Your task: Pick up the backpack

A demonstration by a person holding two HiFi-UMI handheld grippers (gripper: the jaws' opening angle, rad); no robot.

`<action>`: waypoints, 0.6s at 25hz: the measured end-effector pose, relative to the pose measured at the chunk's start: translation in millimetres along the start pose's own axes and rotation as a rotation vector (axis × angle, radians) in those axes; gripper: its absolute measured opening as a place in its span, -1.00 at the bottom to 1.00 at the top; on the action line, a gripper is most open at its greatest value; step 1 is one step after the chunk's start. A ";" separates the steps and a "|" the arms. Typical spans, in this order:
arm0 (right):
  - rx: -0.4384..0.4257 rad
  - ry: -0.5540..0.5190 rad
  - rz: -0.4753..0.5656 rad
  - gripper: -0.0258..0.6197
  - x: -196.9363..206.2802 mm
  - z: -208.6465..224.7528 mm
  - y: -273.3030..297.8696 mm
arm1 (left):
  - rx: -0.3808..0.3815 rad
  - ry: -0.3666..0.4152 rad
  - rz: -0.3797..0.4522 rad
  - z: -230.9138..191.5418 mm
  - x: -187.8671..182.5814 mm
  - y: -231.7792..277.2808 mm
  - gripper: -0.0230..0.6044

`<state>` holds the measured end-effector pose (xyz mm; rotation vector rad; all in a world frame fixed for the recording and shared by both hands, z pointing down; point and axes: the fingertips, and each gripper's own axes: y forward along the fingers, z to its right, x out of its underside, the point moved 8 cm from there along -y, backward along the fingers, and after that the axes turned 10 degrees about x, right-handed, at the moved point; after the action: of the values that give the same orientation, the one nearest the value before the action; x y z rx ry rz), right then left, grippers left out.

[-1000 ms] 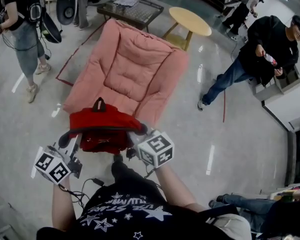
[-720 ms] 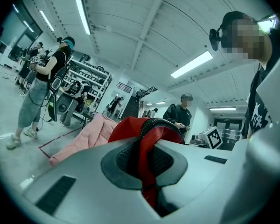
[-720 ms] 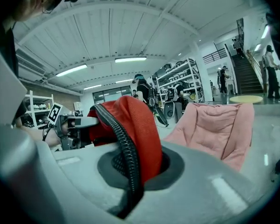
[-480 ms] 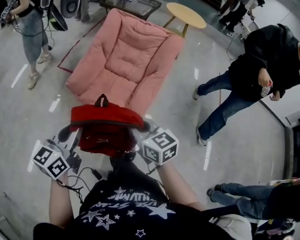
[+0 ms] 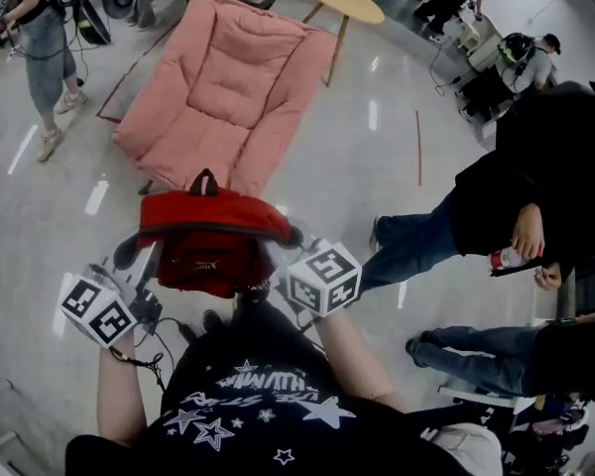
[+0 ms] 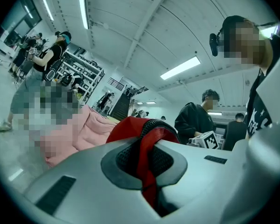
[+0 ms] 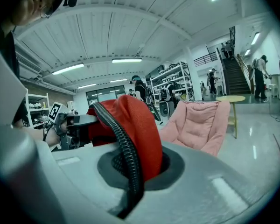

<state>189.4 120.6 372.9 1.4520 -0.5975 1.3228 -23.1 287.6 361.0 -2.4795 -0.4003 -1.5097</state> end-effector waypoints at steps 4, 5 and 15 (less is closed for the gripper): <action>0.000 0.007 -0.011 -0.90 5.0 9.4 -11.1 | 0.025 0.011 -0.010 13.1 7.5 8.3 -0.88; -0.003 0.016 -0.010 -0.90 6.0 11.9 -14.8 | 0.029 0.013 -0.010 17.5 8.9 10.2 -0.88; -0.048 0.016 0.007 -0.90 20.9 50.4 -94.9 | -0.035 0.026 -0.017 104.0 35.7 40.2 -0.88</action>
<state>298.4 113.0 366.1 1.4004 -0.6200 1.3162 92.8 287.0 344.1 -2.4862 -0.3947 -1.5677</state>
